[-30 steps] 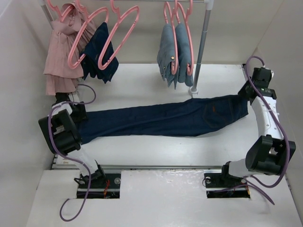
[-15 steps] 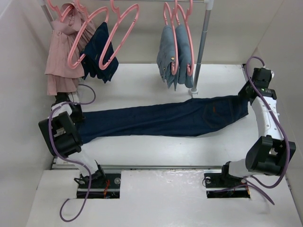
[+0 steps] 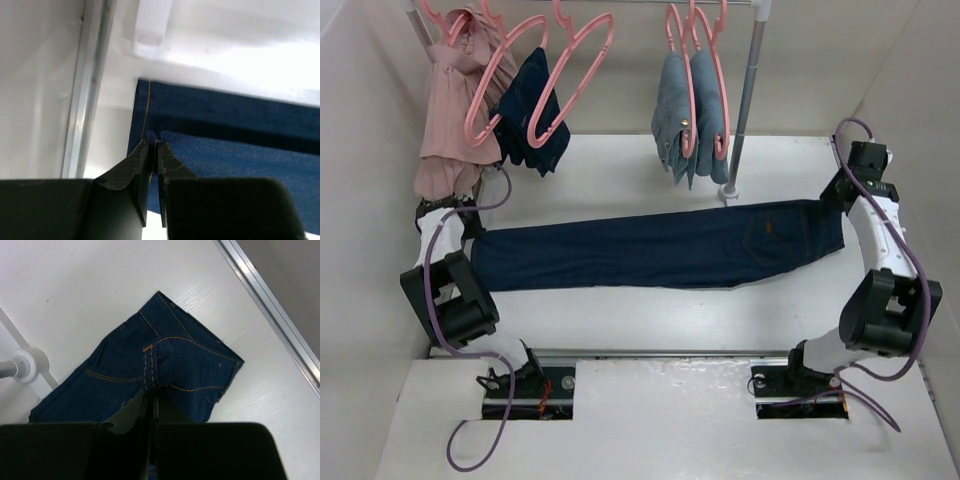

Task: Place the trousers on the hanger
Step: Fold the trousers at the center of the board.

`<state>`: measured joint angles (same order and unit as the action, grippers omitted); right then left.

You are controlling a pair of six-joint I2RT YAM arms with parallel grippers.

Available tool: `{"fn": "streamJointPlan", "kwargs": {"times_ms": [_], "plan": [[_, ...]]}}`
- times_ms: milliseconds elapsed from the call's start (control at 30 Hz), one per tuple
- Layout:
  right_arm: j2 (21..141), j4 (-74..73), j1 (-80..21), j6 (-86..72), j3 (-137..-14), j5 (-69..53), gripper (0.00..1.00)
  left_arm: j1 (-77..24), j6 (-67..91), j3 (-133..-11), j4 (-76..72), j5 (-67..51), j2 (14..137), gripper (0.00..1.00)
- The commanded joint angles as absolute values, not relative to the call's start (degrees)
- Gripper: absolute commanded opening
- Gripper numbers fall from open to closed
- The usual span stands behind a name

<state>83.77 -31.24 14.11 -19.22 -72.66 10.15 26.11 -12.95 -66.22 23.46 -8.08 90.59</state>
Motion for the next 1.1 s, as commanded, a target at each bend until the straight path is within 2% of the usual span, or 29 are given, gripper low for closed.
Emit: {"fn": "streamJointPlan", "kwargs": {"times_ms": [0,467,667,767,1067], "plan": [[88.1,-26.8,13.8,-18.4,-77.1,9.6,0.0,26.9,-12.4,-71.1,22.0,-6.4,93.8,0.0],[102.6,-28.7,13.3,-17.3,-85.3,11.4,0.0,26.9,-12.4,-76.3,22.5,-6.3,102.3,0.0],[103.3,-30.8,13.3,-17.3,-87.5,11.4,0.0,26.4,-12.9,-75.8,23.2,-6.3,102.3,0.0],[97.6,-30.8,13.3,-19.2,-84.6,15.5,0.0,26.4,-14.9,-75.8,24.9,-6.9,99.1,0.0],[66.1,-28.6,17.3,-28.3,-67.9,17.6,0.0,26.4,-22.0,-71.5,33.1,-4.4,90.4,0.0]]}}
